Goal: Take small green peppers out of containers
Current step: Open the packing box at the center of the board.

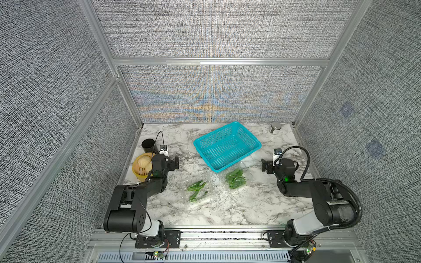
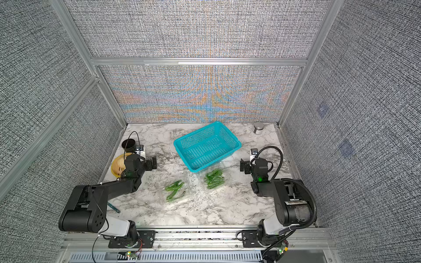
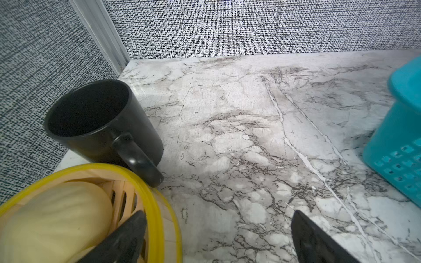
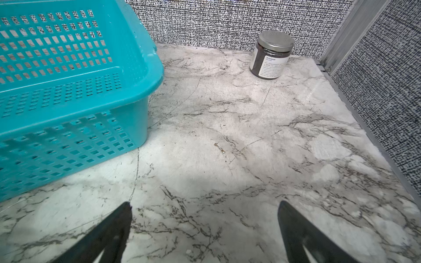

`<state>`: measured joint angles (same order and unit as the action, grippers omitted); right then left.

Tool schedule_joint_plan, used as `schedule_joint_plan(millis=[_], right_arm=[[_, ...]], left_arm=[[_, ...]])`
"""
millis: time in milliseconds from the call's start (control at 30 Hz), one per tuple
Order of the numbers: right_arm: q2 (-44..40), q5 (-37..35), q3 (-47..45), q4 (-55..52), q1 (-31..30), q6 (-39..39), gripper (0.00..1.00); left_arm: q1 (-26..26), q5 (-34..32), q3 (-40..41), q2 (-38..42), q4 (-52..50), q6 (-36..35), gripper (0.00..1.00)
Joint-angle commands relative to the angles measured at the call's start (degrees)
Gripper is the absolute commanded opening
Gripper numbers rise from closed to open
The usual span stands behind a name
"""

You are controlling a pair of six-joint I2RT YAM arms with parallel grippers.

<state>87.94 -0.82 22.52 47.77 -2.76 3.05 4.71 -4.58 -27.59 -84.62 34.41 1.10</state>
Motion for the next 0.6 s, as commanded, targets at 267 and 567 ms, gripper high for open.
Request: schedule_joint_plan(millis=[267, 567], right_arm=[[-0.1, 0.3, 0.2, 0.5, 0.0, -0.1, 0.99], [0.0, -0.8, 0.5, 0.2, 0.0, -0.9, 0.99]], left_arm=[[-0.1, 0.2, 0.1, 0.3, 0.0, 0.3, 1.00], [-0.1, 0.3, 0.1, 0.4, 0.0, 0.3, 1.00]])
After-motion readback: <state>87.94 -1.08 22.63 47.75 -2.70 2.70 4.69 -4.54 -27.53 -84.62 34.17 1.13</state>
